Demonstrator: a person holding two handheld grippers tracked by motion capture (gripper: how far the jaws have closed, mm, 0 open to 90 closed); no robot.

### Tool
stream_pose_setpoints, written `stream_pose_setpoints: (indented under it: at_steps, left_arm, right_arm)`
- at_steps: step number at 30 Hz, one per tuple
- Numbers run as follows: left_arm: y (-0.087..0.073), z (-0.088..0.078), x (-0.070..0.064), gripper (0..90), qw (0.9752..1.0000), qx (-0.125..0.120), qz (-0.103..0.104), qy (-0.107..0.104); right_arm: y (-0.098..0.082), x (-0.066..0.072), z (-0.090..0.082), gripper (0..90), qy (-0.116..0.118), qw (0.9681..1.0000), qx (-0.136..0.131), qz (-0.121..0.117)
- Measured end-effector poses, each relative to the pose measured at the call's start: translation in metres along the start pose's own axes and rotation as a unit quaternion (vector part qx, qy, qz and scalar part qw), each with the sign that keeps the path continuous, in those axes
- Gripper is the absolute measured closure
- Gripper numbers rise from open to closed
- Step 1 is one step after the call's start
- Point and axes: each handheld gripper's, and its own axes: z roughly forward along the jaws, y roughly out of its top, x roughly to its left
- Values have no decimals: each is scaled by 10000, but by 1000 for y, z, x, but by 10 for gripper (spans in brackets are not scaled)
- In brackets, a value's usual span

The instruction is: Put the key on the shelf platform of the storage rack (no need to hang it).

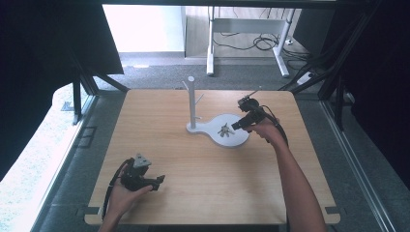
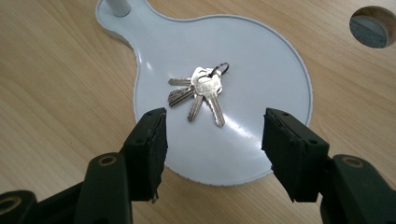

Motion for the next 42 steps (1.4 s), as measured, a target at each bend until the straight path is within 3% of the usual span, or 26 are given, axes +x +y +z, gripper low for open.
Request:
stream_pose_setpoints:
  at_steps: [15,21,23,24,34,38,40,42]
  left_arm:
    - [1,2,-5,228,10000,37,10,-5]
    - [1,4,-6,228,10000,44,42,1]
    - [1,3,-7,228,10000,42,34,5]
    - [1,3,-6,228,10000,44,63,11]
    - [1,7,-11,228,9999,85,64,24]
    - [1,7,-11,228,9999,95,70,36]
    - [1,7,-11,228,9999,91,77,34]
    - [1,6,-11,228,9999,82,65,54]
  right_arm:
    - [-61,10,-35,446,66,9986,-445,-267]
    - [-91,11,-46,456,51,9979,-616,-183]
    - [-109,12,-49,456,64,9974,-708,-130]
    - [-109,12,-49,456,64,9974,-708,-130]
    - [-176,17,-46,465,87,9961,-876,21]
    - [-190,19,-39,470,165,9959,-894,39]
    - [-192,20,-36,468,94,9973,-726,-21]
    - [-193,18,-36,469,56,9970,-769,48]
